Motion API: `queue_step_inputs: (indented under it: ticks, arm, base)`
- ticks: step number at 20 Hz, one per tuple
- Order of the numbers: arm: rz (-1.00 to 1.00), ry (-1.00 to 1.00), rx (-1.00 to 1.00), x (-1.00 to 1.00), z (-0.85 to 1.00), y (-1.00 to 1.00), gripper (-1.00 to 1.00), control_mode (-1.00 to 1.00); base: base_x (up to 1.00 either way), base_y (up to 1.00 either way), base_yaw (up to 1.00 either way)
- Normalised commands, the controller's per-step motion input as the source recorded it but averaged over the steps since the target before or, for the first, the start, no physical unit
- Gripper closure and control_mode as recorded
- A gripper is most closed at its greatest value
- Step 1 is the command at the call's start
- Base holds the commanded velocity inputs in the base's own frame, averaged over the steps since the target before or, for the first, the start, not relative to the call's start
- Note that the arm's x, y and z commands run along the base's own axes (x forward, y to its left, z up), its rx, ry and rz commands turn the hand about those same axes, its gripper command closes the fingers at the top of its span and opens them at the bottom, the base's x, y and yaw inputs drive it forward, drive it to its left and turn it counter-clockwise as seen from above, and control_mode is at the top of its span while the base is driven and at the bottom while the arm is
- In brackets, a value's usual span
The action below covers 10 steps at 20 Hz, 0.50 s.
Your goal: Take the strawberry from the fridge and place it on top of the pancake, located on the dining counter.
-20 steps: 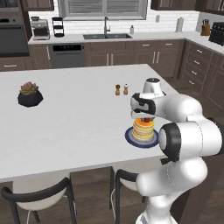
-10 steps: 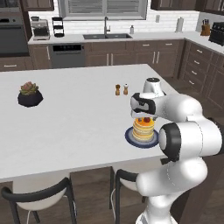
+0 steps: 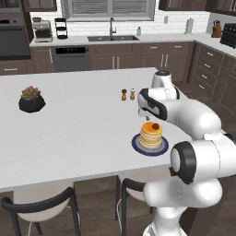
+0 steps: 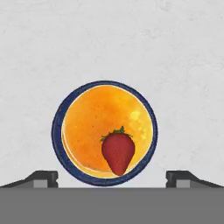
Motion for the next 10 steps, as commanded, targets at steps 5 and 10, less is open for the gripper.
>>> queue_step_inputs:
  ticks: [5, 10]
  arm:
    - [0.0, -0.08, -0.01, -1.0, 0.5, 0.66, -1.0, -1.0]
    - [0.0, 0.0, 0.0, -1.0, 0.1, 1.0, -1.0, -1.0]
  base:
    - [0.0, 0.0, 0.0]
    - [0.0, 0.0, 0.0]
